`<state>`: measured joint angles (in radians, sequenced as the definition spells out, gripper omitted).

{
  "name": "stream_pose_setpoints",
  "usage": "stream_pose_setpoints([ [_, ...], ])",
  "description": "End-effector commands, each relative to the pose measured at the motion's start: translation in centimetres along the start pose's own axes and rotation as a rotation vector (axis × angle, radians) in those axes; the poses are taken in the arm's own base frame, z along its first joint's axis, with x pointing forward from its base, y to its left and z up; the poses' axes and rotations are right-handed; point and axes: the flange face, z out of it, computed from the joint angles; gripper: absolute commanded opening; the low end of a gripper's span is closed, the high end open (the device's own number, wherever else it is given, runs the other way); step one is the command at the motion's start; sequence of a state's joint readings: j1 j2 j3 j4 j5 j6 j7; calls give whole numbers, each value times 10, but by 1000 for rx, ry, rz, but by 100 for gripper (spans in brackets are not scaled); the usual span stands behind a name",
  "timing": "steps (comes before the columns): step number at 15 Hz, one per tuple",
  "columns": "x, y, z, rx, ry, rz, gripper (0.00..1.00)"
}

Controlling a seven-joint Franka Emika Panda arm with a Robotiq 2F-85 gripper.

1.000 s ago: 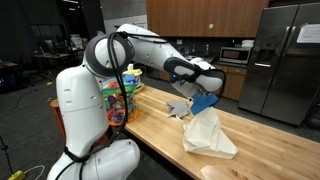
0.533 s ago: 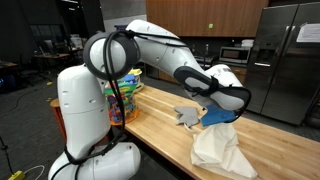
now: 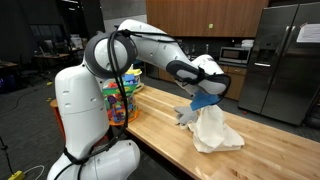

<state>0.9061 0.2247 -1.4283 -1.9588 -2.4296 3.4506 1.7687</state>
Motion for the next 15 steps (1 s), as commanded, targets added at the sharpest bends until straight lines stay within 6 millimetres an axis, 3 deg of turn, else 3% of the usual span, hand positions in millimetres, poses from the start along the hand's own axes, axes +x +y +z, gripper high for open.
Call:
stream_pose_setpoints([
  [1, 71, -42, -13, 9, 82, -106, 1],
  [5, 138, -115, -38, 38, 192, -266, 1],
  [8, 175, -172, -60, 58, 262, -373, 1],
  [11, 196, -227, -79, 75, 312, -471, 1],
  [15, 207, -291, -95, 83, 345, -580, 1],
])
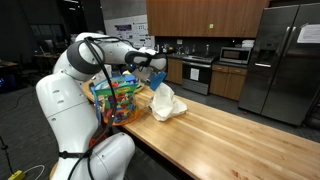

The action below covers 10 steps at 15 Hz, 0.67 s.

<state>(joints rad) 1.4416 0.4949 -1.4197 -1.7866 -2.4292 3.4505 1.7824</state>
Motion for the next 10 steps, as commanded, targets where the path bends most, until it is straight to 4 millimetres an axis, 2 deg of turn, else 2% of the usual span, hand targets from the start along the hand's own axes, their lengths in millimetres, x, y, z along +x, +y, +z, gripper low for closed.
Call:
stream_pose_setpoints([
  [1, 34, -30, -2, -6, 1, -55, 1],
  [3, 43, -44, -3, -7, 2, -93, 1],
  [5, 42, -52, -6, -9, -10, -120, 1],
  [8, 18, -47, -15, -8, -49, -109, 1],
  [10, -12, -36, -21, -20, -99, -56, 1],
])
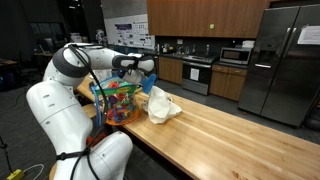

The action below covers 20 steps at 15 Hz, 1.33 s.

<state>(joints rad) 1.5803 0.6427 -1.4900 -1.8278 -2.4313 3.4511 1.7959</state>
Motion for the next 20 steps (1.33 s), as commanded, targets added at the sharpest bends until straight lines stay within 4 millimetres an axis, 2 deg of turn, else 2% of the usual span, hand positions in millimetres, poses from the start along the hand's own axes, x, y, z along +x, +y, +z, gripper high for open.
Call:
stream_pose_setpoints([
  [1, -63, 16, -16, -4, -105, 134, 1],
  [8, -216, 46, -51, -42, -315, 398, 1],
  [12, -275, 65, -67, -83, -378, 538, 1],
  [15, -293, 86, -71, -115, -376, 594, 1],
  [20, -285, 122, -53, -152, -332, 586, 1],
])
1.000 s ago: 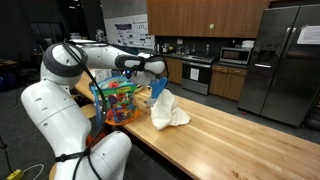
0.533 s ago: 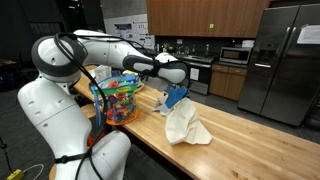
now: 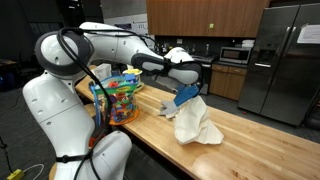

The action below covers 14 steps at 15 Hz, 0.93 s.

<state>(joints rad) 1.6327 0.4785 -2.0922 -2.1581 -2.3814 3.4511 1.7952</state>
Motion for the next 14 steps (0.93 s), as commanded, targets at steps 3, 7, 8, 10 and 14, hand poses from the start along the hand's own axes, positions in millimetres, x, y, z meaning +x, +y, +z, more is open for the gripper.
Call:
stream_pose_setpoints([
  [3, 58, 16, 11, -14, 93, -36, 1],
  [7, 111, 4, 11, -18, 181, -128, 1],
  [8, 121, 1, 10, -17, 200, -145, 1],
  [10, 135, -1, 7, -13, 233, -167, 1],
  [14, 133, 20, -1, -31, 252, -145, 1],
])
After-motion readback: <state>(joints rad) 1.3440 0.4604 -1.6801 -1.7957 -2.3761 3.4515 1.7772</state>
